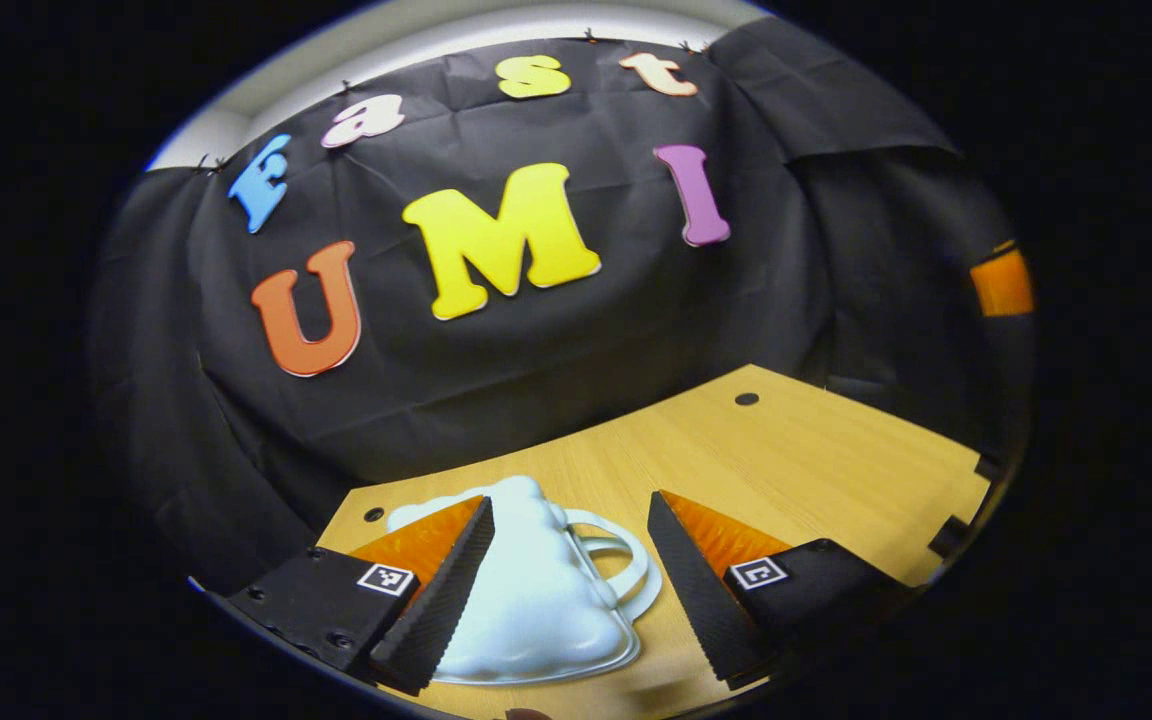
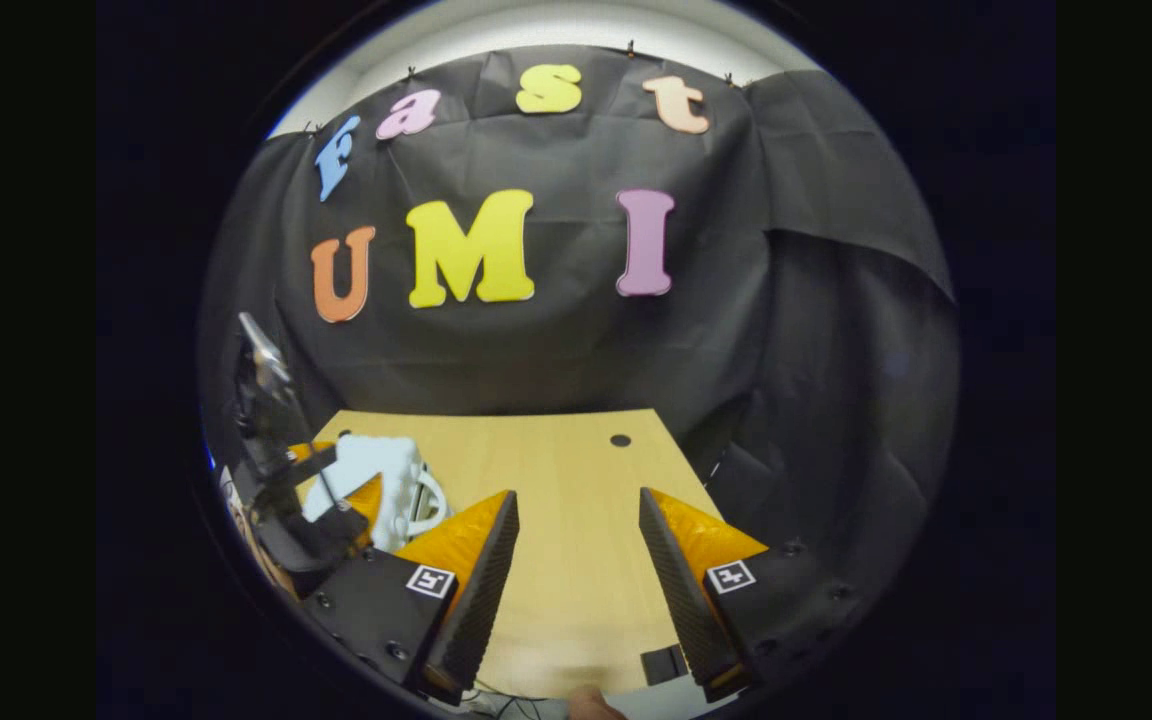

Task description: First open the suitcase, pack the skin care products into it, and then close the suitcase.

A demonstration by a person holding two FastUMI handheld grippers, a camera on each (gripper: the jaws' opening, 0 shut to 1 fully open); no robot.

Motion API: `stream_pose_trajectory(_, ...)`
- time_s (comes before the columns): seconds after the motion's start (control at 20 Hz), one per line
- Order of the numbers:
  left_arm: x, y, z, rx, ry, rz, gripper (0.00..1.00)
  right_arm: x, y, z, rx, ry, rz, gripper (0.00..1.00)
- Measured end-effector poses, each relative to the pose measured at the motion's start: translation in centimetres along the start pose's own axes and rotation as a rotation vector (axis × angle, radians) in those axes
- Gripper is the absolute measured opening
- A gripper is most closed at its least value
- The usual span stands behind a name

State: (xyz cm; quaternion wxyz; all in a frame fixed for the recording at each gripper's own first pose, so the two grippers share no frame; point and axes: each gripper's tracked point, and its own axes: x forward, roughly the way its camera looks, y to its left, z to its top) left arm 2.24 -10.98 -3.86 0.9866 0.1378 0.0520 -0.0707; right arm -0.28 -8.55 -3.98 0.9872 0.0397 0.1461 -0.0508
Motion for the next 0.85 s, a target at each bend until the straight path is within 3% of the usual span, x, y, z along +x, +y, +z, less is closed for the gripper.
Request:
stream_pose_trajectory(0.2,-3.6,5.9,2.3,-0.13,-0.024,0.06,0.98,-1.2,4.2,2.2,0.028,-0.076,-0.016,0.73)
stream_pose_trajectory(0.35,-5.6,9.9,3.1,-0.227,-0.06,0.122,0.99,-1.3,8.3,2.7,0.024,-0.104,0.028,0.74)
stream_pose_trajectory(0.55,-6.8,13.8,3.2,-0.27,-0.089,0.185,0.99,-1.1,12.3,3.3,-0.014,-0.122,0.078,0.74)
stream_pose_trajectory(0.85,-7.9,14.7,4.2,-0.266,-0.123,0.206,0.99,-1.3,15.6,4.6,-0.069,-0.167,0.128,0.74)
